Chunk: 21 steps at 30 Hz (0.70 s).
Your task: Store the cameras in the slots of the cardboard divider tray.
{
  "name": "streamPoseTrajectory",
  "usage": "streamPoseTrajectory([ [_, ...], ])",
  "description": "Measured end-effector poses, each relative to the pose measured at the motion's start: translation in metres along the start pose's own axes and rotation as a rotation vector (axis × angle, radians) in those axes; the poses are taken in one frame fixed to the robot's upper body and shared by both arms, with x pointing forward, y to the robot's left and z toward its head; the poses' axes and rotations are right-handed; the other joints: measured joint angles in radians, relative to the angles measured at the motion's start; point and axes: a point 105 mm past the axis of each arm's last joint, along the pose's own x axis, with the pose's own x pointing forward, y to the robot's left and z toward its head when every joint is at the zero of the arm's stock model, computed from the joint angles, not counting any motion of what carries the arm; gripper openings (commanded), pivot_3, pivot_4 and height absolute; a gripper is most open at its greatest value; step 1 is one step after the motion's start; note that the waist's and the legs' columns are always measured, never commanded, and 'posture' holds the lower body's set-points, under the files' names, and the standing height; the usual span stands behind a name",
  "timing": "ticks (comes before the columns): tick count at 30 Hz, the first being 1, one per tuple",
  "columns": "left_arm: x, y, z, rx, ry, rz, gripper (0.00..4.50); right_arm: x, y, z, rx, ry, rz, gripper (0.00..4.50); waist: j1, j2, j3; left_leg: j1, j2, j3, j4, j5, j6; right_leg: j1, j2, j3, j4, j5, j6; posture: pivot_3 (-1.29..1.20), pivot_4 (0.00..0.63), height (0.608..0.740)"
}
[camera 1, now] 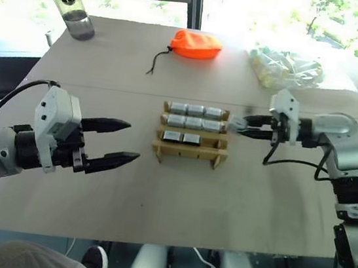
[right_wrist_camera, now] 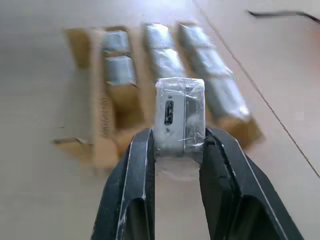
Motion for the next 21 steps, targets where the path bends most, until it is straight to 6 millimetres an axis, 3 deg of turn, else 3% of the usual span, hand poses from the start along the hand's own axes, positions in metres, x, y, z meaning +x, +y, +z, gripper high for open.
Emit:
streamPoseTrajectory([
  [8, -0.003, 0.003, -0.005, 0.016, 0.013, -0.011, 3.59, 0.037, 0.018, 0.017, -0.179, 0.041, 0.163, 0.68, 0.003, 0.0, 0.0, -0.001, 0.0, 0.0, 0.0, 0.0, 0.0, 0.0, 0.0, -0.001, -0.001, 0.0, 0.0, 0.0, 0.15, 0.74],
  [21, -0.006, 0.0, -0.013, 0.011, 0.032, -0.028, 3.59, 0.043, 0.014, -0.002, -0.224, 0.1, 0.215, 0.68, 0.0, 0.0, 0.0, 0.0, 0.0, 0.0, 0.0, 0.0, 0.0, 0.0, 0.0, -0.001, 0.0, 0.0, 0.0, 0.0, 0.15, 0.74],
])
